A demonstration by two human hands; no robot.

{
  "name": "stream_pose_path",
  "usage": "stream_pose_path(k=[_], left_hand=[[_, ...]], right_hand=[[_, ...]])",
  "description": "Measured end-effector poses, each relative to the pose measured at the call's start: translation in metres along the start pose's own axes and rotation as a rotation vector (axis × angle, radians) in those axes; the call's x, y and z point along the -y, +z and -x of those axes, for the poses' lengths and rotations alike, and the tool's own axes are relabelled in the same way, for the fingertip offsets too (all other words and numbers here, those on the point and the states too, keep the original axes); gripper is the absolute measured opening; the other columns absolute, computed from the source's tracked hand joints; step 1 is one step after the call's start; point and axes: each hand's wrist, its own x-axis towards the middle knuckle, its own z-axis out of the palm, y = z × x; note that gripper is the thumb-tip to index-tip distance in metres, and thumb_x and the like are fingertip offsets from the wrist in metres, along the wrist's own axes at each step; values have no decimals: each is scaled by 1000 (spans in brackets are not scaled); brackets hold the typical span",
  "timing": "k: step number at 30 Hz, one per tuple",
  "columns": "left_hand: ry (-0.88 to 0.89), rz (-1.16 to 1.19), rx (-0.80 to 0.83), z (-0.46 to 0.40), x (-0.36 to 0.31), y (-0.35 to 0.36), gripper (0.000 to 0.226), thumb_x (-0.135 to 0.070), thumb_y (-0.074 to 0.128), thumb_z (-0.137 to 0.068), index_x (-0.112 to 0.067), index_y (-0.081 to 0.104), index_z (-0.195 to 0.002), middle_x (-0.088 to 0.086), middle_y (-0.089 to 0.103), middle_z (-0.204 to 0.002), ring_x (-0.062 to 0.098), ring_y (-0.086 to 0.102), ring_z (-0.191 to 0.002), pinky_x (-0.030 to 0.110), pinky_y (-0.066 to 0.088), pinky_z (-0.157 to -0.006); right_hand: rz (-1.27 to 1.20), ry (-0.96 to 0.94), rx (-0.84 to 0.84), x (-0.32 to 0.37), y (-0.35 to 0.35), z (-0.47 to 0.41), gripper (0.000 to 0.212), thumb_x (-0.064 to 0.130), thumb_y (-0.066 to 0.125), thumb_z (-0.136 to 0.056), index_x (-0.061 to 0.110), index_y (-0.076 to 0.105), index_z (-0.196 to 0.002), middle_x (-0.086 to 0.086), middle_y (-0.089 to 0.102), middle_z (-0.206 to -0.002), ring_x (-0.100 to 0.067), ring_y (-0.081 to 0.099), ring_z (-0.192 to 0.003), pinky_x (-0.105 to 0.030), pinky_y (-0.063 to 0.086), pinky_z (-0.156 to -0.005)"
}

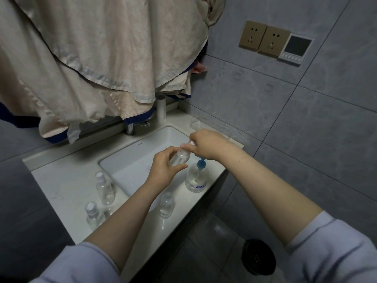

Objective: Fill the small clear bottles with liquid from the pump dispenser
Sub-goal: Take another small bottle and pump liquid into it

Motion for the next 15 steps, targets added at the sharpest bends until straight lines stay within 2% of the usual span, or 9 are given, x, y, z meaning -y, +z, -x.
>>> stream_pose_path(k=[3, 6, 10, 15], left_hand=[[-5, 14, 7, -1, -1, 1, 40, -17, 81, -66, -21, 63, -102, -8, 67, -92, 6, 61, -86, 11, 44, -75], [-6, 5, 17, 0, -2, 2, 39, -16, 81, -66, -21, 64, -101, -9, 67, -91, 4, 61, -85, 7, 43, -72], [-19, 19, 15, 3, -6, 8, 39, -14, 80, -66, -19, 63, -101, -9, 65, -87, 8, 60, -82, 10, 44, -71], [-48, 32, -27, 4, -15, 12, 37, -14, 80, -66, -20, 61, -98, -5, 65, -90, 9, 60, -84, 16, 48, -75]], right_hand=[[-132, -36, 9, -2, 1, 1, 34, 48, 54, -90, 18, 52, -104, 1, 56, -90, -20, 55, -82, -32, 45, -68], [-99, -55, 29, -2, 0, 2, 28, 38, 57, -92, 14, 55, -106, 0, 53, -91, -18, 52, -82, -29, 39, -67], [-70, -34, 19, -1, 2, 2, 32, 38, 56, -92, 11, 56, -108, -3, 53, -92, -20, 53, -84, -31, 43, -69], [-218, -34, -77, -7, 3, 8, 29, 39, 62, -88, 13, 60, -101, 0, 57, -89, -17, 55, -80, -33, 47, -70]])
